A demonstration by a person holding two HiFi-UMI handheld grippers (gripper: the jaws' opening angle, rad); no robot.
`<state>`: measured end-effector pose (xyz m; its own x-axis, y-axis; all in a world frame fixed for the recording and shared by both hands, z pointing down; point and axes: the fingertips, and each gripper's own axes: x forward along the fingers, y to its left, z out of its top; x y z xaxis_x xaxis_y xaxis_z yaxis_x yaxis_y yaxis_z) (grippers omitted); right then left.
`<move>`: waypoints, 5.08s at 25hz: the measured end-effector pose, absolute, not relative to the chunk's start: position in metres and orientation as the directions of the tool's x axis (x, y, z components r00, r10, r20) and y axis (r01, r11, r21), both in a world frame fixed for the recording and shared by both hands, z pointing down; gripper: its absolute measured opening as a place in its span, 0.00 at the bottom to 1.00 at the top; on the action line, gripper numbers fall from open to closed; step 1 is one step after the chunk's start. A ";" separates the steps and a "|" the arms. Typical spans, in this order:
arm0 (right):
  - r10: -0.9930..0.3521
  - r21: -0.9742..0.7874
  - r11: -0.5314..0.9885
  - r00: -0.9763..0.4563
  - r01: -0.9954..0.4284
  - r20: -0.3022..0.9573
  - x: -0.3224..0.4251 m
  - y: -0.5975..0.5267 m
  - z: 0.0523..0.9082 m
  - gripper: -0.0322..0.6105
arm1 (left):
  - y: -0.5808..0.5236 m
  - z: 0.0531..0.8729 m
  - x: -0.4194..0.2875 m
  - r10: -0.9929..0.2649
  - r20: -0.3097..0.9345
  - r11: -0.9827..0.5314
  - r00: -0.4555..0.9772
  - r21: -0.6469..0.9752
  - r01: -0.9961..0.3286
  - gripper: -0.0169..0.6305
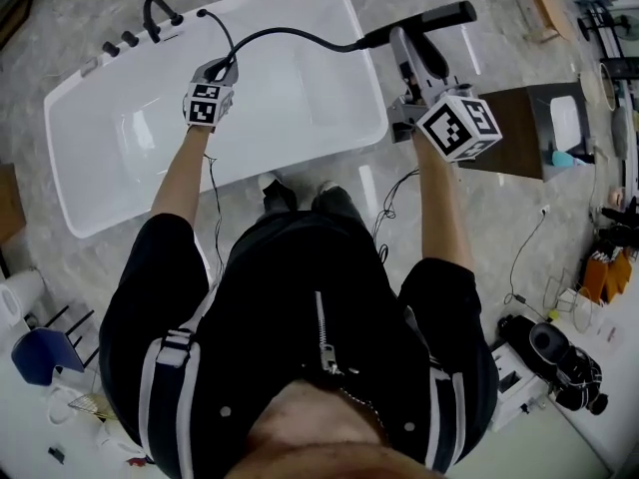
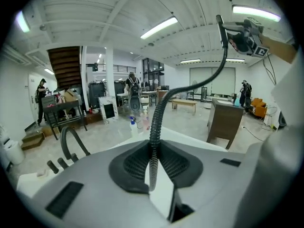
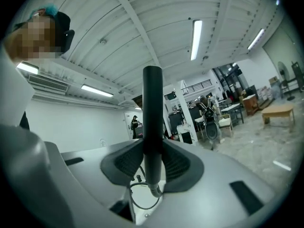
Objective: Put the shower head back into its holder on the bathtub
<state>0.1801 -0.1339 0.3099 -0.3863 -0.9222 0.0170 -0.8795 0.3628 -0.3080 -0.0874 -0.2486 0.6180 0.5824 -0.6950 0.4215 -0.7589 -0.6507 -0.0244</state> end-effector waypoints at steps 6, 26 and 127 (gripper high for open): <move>-0.878 -0.249 0.437 -0.469 -0.865 0.090 0.150 -0.139 0.336 0.25 | -0.258 0.545 -0.116 -0.765 0.300 -0.613 0.570 -0.068 -0.787 0.14; -0.759 -0.294 0.628 -0.650 -0.721 -0.027 0.084 -0.201 0.322 0.25 | -0.329 0.320 -0.177 -0.932 -0.043 -0.315 0.359 -0.389 -0.866 0.14; -0.861 -0.326 0.427 -0.489 -0.844 0.139 0.094 -0.270 0.402 0.25 | -0.475 0.564 -0.172 -0.872 0.331 -0.449 0.361 -0.249 -0.858 0.14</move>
<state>0.0945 -0.2701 0.4016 -0.4892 -0.8610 0.1390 -0.8436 0.4267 -0.3260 -0.1722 -0.4748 0.5644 0.3605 -0.8720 0.3311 -0.8580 -0.4493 -0.2491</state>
